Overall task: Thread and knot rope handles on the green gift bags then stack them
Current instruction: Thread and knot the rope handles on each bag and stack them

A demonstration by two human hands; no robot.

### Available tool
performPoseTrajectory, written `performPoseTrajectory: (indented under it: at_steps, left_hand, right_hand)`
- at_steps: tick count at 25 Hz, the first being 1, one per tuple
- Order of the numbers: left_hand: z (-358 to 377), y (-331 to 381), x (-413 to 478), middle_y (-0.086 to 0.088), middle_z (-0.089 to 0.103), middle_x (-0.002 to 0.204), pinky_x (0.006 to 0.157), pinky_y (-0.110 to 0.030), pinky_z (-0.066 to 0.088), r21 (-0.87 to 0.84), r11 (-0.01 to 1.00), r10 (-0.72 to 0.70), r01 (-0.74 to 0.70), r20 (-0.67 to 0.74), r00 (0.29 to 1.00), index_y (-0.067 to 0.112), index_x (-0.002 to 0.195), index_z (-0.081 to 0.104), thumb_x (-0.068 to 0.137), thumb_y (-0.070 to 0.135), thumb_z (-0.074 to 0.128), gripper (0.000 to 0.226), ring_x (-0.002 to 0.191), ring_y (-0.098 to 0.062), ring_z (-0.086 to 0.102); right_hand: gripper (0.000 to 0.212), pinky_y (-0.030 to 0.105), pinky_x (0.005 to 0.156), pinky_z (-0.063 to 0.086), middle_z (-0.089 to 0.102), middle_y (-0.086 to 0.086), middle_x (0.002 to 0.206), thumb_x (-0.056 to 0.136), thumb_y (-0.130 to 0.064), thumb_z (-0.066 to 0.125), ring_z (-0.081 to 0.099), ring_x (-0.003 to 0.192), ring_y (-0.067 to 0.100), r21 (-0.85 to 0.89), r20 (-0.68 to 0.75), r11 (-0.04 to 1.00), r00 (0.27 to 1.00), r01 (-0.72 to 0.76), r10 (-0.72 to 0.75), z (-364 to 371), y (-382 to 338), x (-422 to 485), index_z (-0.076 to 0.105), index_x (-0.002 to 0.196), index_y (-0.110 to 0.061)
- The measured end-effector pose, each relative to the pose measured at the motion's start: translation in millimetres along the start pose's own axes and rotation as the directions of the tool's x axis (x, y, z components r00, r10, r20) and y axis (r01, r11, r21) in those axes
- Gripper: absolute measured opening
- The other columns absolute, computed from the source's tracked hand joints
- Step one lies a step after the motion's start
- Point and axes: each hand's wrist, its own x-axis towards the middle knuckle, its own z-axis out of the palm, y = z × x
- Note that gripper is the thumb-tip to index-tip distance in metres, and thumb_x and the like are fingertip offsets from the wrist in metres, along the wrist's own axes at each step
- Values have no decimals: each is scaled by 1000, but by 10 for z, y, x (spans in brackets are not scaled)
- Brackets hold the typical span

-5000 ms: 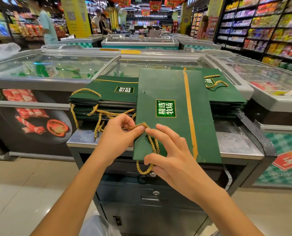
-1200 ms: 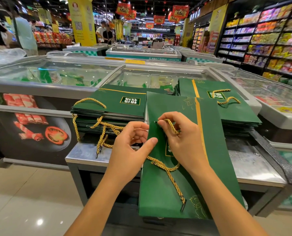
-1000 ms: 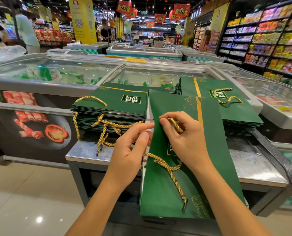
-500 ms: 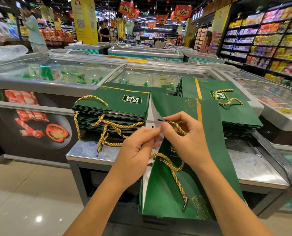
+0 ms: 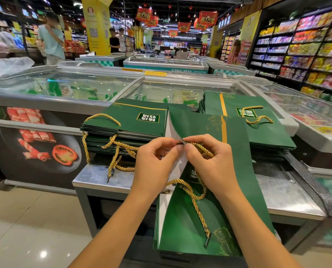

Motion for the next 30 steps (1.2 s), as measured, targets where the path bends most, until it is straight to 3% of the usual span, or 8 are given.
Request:
performPoseTrajectory:
  at_steps: [5,9,11,15,17,20,24,30]
  left_hand:
    - [-94,12,-14,-6,67,84,69,-30,57,-18,1000,17,-17,-31,999,15,93,64,97,11,62,6,77,-20,66]
    - [-211,6,6,-5,59,85,70,-34,57,-372,912,-221,170,-97,971,15,89,58,100,7,55,14,81,-13,63]
    - [-220,11,11,-8,58,88,75,-41,60,-461,866,-261,192,-88,961,13,89,56,101,6,52,14,86,-16,65]
    - [-227,18,11,-14,65,95,77,-38,61,-494,832,-293,252,-5,956,9,97,55,99,4,54,6,92,-23,69]
    - [-272,12,14,-18,68,103,76,-34,60,-544,783,-305,302,88,948,6,106,55,90,2,64,19,95,-28,71]
    - [-401,12,54,-15,71,114,78,-33,60,-427,842,-292,330,154,944,11,120,57,75,4,73,48,100,-27,73]
    - [-518,-10,95,-16,73,112,90,-44,58,-127,952,-231,278,296,927,28,130,60,83,-4,76,58,104,-28,72]
    - [-501,2,116,-15,73,107,75,-40,61,-31,966,-225,258,395,891,39,137,55,85,-9,70,72,82,-27,72]
  right_hand:
    - [20,23,66,54,72,-8,85,79,-39,68,67,74,13,-4,4,1000,1000,4,-4,-8,-4,-8,78,90,-26]
    - [21,22,61,47,67,-12,79,79,-43,67,59,68,10,-6,20,1000,1000,-7,7,1,9,-10,77,91,-28]
    - [21,25,58,45,64,-13,77,80,-43,68,54,65,13,-17,26,1000,1000,-9,9,4,24,-6,76,93,-29]
    - [24,18,62,43,64,-11,85,81,-45,72,54,68,9,-114,85,992,996,44,-34,25,29,-7,74,97,-27]
    - [19,15,65,43,64,-9,88,85,-35,76,56,72,11,-251,137,959,986,130,-98,41,65,-8,75,99,-23]
    - [15,12,67,42,64,-8,87,87,-19,79,55,71,12,-277,161,948,980,159,-117,42,123,10,76,102,-20]
    - [17,12,67,42,67,-10,87,91,-11,74,56,70,12,-216,172,968,981,130,-93,14,149,20,76,106,-19]
    - [29,14,68,42,63,-7,88,93,-6,68,56,73,13,-249,251,957,965,146,-81,-16,50,17,67,119,-20]
